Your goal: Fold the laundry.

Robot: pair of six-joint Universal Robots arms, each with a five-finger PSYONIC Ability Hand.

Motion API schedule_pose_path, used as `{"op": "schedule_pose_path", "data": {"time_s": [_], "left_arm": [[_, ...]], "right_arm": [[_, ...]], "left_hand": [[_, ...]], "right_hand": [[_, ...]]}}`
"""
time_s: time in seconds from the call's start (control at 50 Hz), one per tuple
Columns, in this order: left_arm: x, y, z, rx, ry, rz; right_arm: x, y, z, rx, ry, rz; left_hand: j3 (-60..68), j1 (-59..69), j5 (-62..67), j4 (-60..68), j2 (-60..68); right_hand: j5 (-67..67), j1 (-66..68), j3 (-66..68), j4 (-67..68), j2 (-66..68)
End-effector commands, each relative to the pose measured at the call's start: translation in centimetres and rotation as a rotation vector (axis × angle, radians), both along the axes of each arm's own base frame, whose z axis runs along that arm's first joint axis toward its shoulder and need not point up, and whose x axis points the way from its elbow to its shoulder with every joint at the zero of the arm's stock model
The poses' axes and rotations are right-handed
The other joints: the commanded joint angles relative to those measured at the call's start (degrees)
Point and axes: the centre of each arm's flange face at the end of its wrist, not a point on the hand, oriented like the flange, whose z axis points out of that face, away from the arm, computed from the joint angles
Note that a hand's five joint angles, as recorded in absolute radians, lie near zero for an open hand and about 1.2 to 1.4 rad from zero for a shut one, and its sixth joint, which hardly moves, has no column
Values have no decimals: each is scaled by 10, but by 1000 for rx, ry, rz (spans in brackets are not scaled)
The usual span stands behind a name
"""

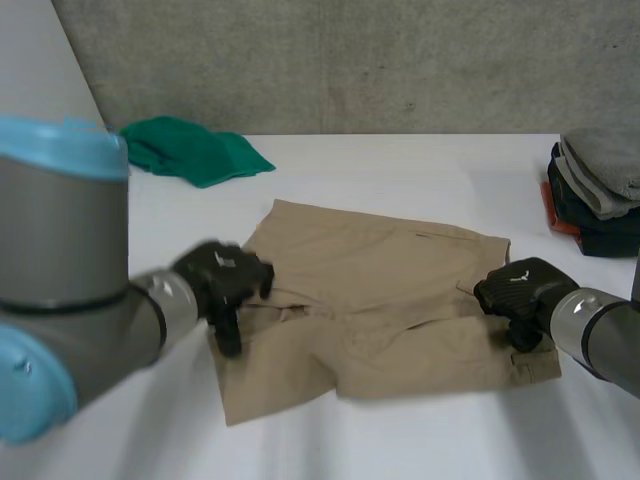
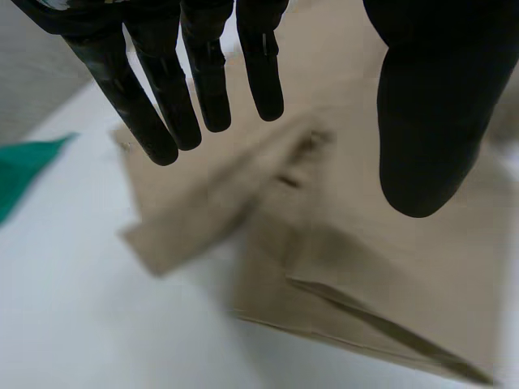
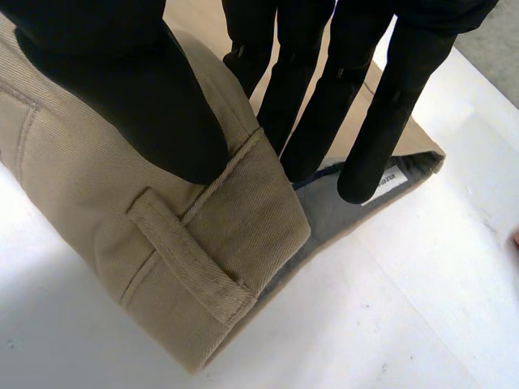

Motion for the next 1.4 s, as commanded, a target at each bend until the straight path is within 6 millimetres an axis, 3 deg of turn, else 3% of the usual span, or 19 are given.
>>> {"op": "schedule_pose_path", "data": {"time_s": [0.02, 0.12, 0.14, 0.3, 0.36, 0.38, 0.4, 0.46, 0.7, 0.76, 0.8, 0.82, 0.9, 0.98, 1.06, 1.2, 1.26, 1.32, 1.4], "left_arm": [[-9, 15, -41, 36, -42, -36], [-17, 2, -59, -11, -40, -15], [-20, -2, -63, -31, -37, -16], [-27, -13, -75, -134, -50, -53], [-27, -15, -75, -158, -54, -63], [-27, -15, -75, -164, -59, -78], [-27, -15, -75, -168, -58, -85], [-27, -14, -74, -168, -65, -94], [-28, -13, -88, -139, -105, -83], [-29, -16, -95, -153, -123, -82], [-29, -18, -98, -175, -150, -89], [-28, -19, -98, -185, -158, -90], [-23, -17, -87, -210, -173, -80], [-17, 5, -62, -213, -148, -101], [-4, 37, -27, -196, -107, -137], [18, 66, -24, -27, -166, -172], [22, 69, -24, 28, -188, -180], [22, 61, -20, 49, -190, -180], [7, 25, -5, -70, -137, -158]], "right_arm": [[-1, -1, 0, 5, -3, -10], [-2, 1, -1, 12, 0, -11], [-2, 2, 0, 12, -2, -10], [-10, 9, 8, 25, -8, -13], [-12, 11, 10, 34, -6, -3], [-12, 12, 11, 41, -1, 9], [-13, 13, 11, 42, 0, 15], [-14, 13, 11, 48, 12, 32], [-13, 16, 7, 56, 25, 49], [-13, 15, 6, 53, 23, 48], [-13, 15, 5, 54, 25, 49], [-13, 15, 6, 51, 24, 48], [-15, 15, 7, 53, 30, 45], [-16, 20, 9, 67, 47, 57], [-22, 38, 14, 110, 138, 140], [-34, 62, 15, 202, 285, 351], [-35, 63, 16, 210, 311, 402], [-31, 49, 18, 158, 278, 373], [-21, 20, 22, 76, 161, 235]], "left_hand": [[64, 70, 58, 58, 63], [150, 156, 143, 144, 148], [227, 232, 220, 221, 225], [366, 371, 359, 359, 364], [299, 304, 292, 293, 297], [155, 161, 148, 149, 154], [102, 108, 95, 96, 100], [38, 44, 31, 32, 36], [54, 60, 48, 48, 53], [157, 162, 150, 151, 155], [450, 456, 443, 444, 448], [515, 520, 508, 508, 513], [515, 521, 508, 509, 514], [515, 521, 508, 509, 514], [515, 521, 508, 509, 514], [515, 521, 508, 509, 514], [515, 521, 508, 509, 514], [515, 521, 508, 509, 514], [515, 521, 508, 509, 514]], "right_hand": [[118, 160, 116, 114, 129], [118, 160, 116, 114, 129], [118, 160, 116, 114, 129], [118, 160, 116, 114, 129], [118, 160, 116, 114, 129], [118, 160, 116, 114, 129], [118, 160, 116, 114, 129], [118, 160, 116, 114, 129], [118, 160, 116, 114, 129], [118, 160, 116, 114, 129], [118, 160, 116, 114, 129], [118, 160, 116, 114, 129], [118, 160, 116, 114, 129], [118, 160, 116, 114, 129], [118, 160, 116, 114, 129], [118, 160, 116, 114, 129], [118, 160, 116, 114, 129], [118, 160, 116, 114, 129], [118, 160, 116, 114, 129]]}}
